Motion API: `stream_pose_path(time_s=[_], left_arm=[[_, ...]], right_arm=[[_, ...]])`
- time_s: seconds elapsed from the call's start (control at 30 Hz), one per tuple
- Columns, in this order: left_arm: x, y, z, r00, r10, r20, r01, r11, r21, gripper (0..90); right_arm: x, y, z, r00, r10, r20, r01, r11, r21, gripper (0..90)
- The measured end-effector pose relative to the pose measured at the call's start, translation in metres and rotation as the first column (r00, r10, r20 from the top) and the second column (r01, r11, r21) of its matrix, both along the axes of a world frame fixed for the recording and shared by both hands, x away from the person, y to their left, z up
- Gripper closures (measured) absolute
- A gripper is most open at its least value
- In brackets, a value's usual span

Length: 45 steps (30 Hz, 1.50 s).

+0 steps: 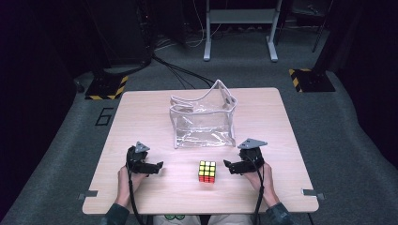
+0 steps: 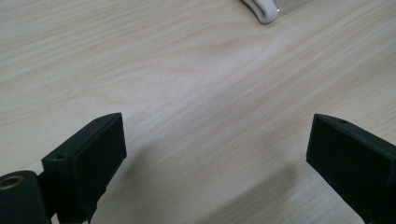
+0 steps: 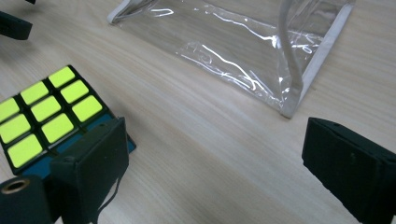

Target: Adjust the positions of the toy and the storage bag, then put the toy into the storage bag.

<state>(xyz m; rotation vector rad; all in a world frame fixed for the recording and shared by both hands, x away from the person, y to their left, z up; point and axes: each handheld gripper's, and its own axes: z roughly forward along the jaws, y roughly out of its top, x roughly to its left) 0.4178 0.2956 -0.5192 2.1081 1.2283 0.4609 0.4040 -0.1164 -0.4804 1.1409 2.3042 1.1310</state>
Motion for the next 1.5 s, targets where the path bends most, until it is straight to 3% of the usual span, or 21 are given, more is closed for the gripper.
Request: stream_pose_path(time_s=[0.17,0.37,0.87,1.5], left_arm=[[-0.003,0.001,-0.007,0.9999,0.002,0.013,-0.002,0.9998,0.018,3.8],[-0.007,0.003,-0.011,0.9985,0.004,0.055,-0.004,1.0,-0.006,3.3],[-0.008,0.003,-0.011,0.9986,0.0,0.052,0.001,1.0,-0.006,3.5],[-0.009,0.002,-0.011,0.9984,0.013,0.056,-0.012,0.9998,-0.017,4.3]], right_arm=[[-0.005,0.001,-0.016,1.0,-0.006,-0.003,0.006,1.0,-0.001,6.6],[-0.008,0.003,-0.027,0.9999,-0.016,0.003,0.017,0.999,-0.028,6.3],[-0.01,0.003,-0.045,0.9993,-0.036,-0.007,0.036,0.999,-0.041,6.0],[-0.01,0.003,-0.046,0.9991,-0.043,0.001,0.043,0.999,-0.03,5.2]])
